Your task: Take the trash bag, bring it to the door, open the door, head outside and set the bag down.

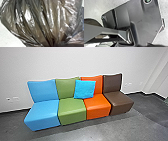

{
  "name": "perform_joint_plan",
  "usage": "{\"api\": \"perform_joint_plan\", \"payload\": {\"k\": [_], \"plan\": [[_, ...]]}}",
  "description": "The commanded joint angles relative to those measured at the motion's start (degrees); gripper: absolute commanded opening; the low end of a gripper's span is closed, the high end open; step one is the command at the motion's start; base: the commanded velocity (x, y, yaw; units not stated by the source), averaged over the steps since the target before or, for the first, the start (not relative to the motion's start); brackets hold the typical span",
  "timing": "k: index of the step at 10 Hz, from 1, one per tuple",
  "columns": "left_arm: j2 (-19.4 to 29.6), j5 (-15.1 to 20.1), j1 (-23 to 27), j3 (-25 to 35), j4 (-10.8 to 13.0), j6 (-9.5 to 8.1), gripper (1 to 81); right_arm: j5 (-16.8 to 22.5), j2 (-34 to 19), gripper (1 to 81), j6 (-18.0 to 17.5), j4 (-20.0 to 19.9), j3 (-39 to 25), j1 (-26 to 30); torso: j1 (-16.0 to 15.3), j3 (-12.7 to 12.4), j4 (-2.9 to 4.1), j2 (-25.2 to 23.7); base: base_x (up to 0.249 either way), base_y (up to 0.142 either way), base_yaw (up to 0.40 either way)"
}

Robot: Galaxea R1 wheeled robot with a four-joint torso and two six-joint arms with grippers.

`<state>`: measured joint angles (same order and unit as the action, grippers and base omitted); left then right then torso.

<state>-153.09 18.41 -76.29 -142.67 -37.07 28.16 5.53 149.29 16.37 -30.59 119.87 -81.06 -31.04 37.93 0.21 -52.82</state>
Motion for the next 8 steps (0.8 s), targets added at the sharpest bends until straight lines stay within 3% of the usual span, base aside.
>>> {"api": "perform_joint_plan", "payload": {"k": [1,3,4,5,8], "plan": [[-4.7,5.7,-1.8,-6.7,-0.4,1.81,1.0,4.4,5.8,81.1,0.2,1.0,7.0,-0.7,3.4,0.0,0.00,5.2,0.000,0.000,0.000],[-6.7,5.5,-1.7,-8.1,-0.3,1.90,1.0,4.4,9.1,81.1,0.2,2.3,11.4,-0.8,6.2,0.0,0.00,9.6,0.000,0.000,0.000],[-7.4,5.5,-1.2,-7.9,-0.4,2.16,1.0,4.4,9.6,81.1,0.2,2.4,12.0,-0.9,7.5,-3.6,0.00,11.6,0.000,0.000,0.000],[-8.6,5.6,-0.8,-8.0,-0.3,2.16,1.0,4.4,9.8,81.1,0.2,2.6,12.0,-1.2,8.9,-5.6,0.00,13.7,0.000,0.000,0.000],[-11.5,5.2,-0.2,-9.7,1.2,2.87,1.0,3.6,12.4,81.1,0.2,3.1,15.1,-2.6,11.8,-8.4,0.00,18.4,0.000,0.000,0.000]]}}
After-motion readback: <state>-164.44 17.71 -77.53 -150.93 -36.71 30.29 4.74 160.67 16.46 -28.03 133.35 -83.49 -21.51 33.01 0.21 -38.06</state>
